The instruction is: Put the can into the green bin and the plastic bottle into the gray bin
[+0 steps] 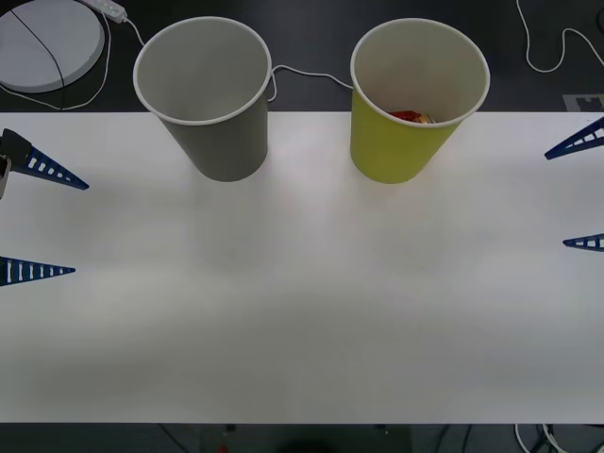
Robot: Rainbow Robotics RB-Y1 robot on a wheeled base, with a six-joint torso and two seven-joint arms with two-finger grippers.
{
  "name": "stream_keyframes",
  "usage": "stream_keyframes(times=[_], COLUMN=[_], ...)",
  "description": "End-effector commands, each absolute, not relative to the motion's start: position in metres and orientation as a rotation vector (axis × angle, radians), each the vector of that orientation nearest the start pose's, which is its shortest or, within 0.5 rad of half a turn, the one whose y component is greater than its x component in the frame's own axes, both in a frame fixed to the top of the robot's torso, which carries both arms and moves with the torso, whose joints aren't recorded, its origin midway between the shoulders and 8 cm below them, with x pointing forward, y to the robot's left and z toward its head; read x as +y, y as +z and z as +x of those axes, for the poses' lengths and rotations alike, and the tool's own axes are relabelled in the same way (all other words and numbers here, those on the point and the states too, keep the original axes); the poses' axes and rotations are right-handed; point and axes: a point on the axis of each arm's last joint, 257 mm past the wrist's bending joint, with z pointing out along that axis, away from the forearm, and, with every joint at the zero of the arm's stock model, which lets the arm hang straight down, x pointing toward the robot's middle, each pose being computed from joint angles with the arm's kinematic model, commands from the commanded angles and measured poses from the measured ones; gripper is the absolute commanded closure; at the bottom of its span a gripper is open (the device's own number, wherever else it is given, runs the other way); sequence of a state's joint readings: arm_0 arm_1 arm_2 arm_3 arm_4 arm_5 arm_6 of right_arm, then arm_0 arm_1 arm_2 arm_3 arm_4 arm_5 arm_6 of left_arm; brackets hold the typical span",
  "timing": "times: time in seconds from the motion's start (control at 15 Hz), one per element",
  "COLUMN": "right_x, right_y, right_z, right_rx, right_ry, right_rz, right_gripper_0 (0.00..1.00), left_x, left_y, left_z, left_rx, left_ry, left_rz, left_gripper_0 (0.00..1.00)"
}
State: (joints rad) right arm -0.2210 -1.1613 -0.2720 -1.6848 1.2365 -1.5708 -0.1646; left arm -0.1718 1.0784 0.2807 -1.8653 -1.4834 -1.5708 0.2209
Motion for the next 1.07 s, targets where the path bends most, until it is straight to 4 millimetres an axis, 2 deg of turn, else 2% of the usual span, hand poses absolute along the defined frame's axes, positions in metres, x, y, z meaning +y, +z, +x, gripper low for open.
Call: stream_keyframes(times=[0.07, 0.53, 0.8, 1.07], right_x=[-0.313, -0.324, -0.321, -0.321], right_y=[-0.087, -0.123, -0.132, -0.132], right_z=[0.376, 0.366, 0.363, 0.364], right_rx=[1.519, 1.54, 1.533, 1.524], right_ry=[0.332, 0.381, 0.399, 0.392], right_rz=[-1.718, -1.683, -1.668, -1.67], right_gripper_0=[0.0, 0.0, 0.0, 0.0], left_x=[0.304, 0.304, 0.304, 0.304], left_y=[-0.11, -0.11, -0.11, -0.11], left_z=[0.38, 0.38, 0.38, 0.38], left_rx=[1.613, 1.613, 1.613, 1.613], left_ry=[-0.14, -0.14, -0.14, -0.14], left_rz=[1.833, 1.833, 1.833, 1.833], left_gripper_0=[0.0, 0.0, 0.0, 0.0])
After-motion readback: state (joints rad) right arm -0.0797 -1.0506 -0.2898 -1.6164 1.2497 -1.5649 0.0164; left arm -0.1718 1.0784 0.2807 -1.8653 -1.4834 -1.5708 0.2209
